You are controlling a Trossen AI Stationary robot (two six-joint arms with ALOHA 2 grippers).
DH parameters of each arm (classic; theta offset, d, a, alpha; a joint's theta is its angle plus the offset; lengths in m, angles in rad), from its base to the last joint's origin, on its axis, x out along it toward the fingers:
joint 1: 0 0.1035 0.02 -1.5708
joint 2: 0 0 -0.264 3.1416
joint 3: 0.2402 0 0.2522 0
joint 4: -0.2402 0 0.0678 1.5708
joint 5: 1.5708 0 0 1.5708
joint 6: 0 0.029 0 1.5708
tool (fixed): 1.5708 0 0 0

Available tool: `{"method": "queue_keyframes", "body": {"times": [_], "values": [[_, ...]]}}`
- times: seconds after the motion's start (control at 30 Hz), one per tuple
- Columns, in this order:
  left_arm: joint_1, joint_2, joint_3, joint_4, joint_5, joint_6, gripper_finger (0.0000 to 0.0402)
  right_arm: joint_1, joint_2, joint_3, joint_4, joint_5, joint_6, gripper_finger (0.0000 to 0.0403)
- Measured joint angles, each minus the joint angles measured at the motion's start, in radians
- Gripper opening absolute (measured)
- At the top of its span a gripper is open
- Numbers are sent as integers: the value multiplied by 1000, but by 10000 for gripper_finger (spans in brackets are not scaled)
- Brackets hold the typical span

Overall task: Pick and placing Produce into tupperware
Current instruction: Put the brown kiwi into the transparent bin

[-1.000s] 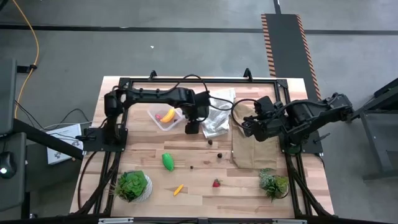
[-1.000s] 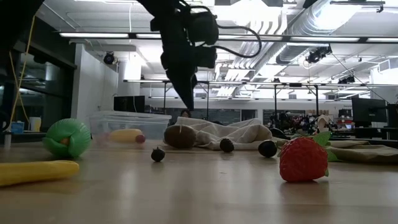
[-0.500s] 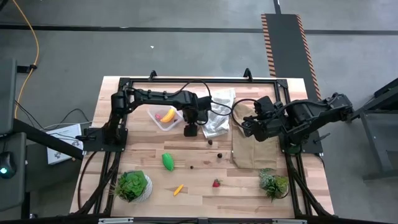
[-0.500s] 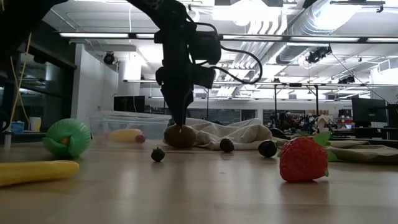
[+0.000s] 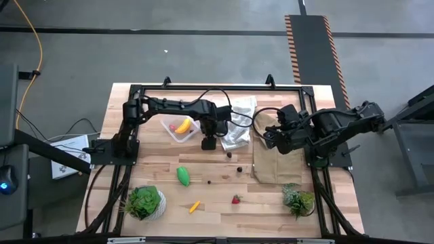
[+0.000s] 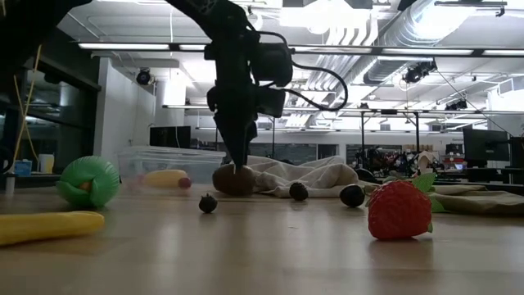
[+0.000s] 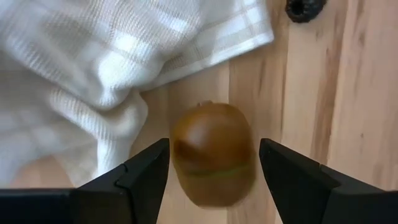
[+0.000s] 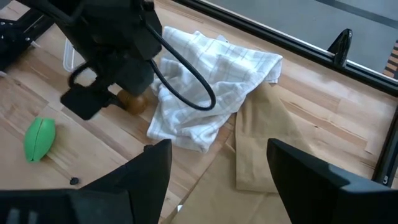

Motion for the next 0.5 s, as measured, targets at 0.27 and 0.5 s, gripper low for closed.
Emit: {"method": "queue_keyframes", "body": {"times": [0.27, 0.5], "values": [[0, 17, -2, -33, -8, -4, 236, 0, 0, 0, 0, 0, 0, 255], [0, 22, -2, -67, -6, 3, 239, 0, 0, 0, 0, 13, -5, 255]]}}
